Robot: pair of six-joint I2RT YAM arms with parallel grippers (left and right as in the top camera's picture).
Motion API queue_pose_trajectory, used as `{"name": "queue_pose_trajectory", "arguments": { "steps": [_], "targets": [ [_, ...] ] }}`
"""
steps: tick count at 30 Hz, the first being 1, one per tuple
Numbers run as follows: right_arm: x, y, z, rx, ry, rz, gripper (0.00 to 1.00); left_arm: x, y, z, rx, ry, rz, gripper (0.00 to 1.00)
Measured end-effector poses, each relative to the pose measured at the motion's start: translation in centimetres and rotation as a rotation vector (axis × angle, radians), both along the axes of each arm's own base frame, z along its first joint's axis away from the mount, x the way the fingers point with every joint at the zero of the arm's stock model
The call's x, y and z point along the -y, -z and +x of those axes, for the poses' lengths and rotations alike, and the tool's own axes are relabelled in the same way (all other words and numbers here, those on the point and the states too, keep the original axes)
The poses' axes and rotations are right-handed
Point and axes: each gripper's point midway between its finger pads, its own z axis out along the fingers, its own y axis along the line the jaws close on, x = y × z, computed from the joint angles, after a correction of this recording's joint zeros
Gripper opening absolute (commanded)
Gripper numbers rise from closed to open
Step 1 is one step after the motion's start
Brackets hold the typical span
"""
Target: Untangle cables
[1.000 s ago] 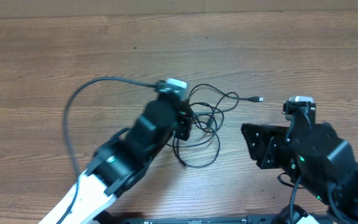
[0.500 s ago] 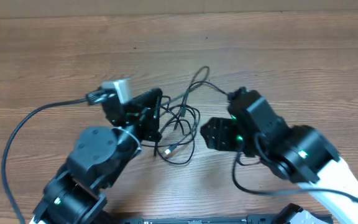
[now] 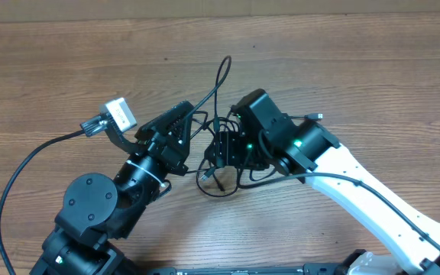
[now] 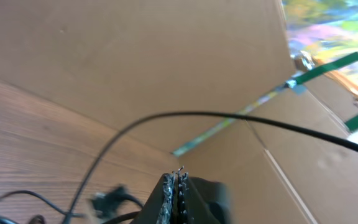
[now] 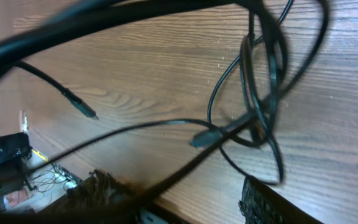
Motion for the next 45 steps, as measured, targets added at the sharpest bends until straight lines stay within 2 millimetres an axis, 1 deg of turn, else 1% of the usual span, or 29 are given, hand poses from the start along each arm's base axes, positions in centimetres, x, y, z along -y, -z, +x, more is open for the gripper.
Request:
{"name": "queue_pose_trajectory", "arguments": {
  "steps": [3, 5, 7, 9, 12, 16, 18, 20, 22, 24, 28, 33, 35, 37, 39, 41, 43, 45],
  "targets": [
    [0.0, 1.4, 1.0, 0.004, 0.022, -0.040, 0.66, 0.6, -0.5, -0.4, 0.011, 0.044, -0.024, 0.04],
    [0.6, 2.3, 1.8, 0.021, 0.054, -0.088, 0.67, 0.9, -0.6, -0.6, 0.009, 0.064, -0.030, 0.04],
    [1.6, 3.0, 2.6, 0.033, 0.112, -0.147, 0.67, 1.0, -0.6, -0.8, 0.009, 0.075, -0.033, 0.04],
    [3.2, 3.5, 3.3, 0.041, 0.183, -0.204, 0.68, 0.8, -1.0, -1.2, 0.020, 0.080, -0.041, 0.04],
    [6.2, 3.7, 5.3, 0.060, 0.303, -0.266, 0.69, -0.1, -2.3, -2.5, 0.062, 0.084, -0.068, 0.04],
    [11.5, 3.9, 8.1, 0.050, 0.477, -0.317, 0.69, -2.1, -5.2, -5.4, 0.154, 0.087, -0.118, 0.04],
    [14.0, 4.1, 8.9, 0.034, 0.548, -0.338, 0.69, -3.2, -6.2, -6.8, 0.194, 0.084, -0.128, 0.05],
    [16.5, 4.3, 9.3, 0.014, 0.609, -0.366, 0.69, -4.0, -6.6, -7.7, 0.211, 0.078, -0.132, 0.04],
    [18.3, 4.5, 9.2, -0.013, 0.650, -0.393, 0.70, -4.8, -6.6, -8.3, 0.210, 0.061, -0.130, 0.04],
    [20.2, 4.7, 9.1, -0.036, 0.682, -0.418, 0.71, -5.2, -6.1, -8.4, 0.197, 0.043, -0.121, 0.04],
    [22.3, 4.8, 9.0, -0.055, 0.710, -0.446, 0.73, -6.3, -4.4, -7.4, 0.140, -0.045, -0.077, 0.04],
    [25.4, 5.0, 8.9, -0.084, 0.758, -0.475, 0.74, -8.6, -4.1, -6.3, 0.148, -0.200, -0.023, 0.04],
    [26.5, 5.0, 8.9, -0.093, 0.770, -0.479, 0.75, -9.6, -3.3, -5.9, 0.126, -0.264, 0.017, 0.04],
    [26.8, 5.1, 8.8, -0.099, 0.745, -0.467, 0.77, -10.4, -2.2, -5.6, 0.089, -0.316, 0.053, 0.04],
    [25.6, 5.1, 8.7, -0.112, 0.660, -0.410, 0.78, -11.2, -1.0, -5.4, 0.047, -0.358, 0.080, 0.04],
    [23.5, 5.0, 8.5, -0.122, 0.546, -0.328, 0.78, -11.8, 0.0, -5.2, 0.001, -0.395, 0.078, 0.04],
    [20.2, 4.5, 7.6, -0.140, 0.365, -0.197, 0.78, -12.4, 1.0, -5.2, -0.049, -0.431, 0.049, 0.04],
    [17.3, 3.8, 6.3, -0.152, 0.211, -0.081, 0.77, -12.8, 1.6, -5.0, -0.086, -0.463, 0.010, 0.04]
  ]
}}
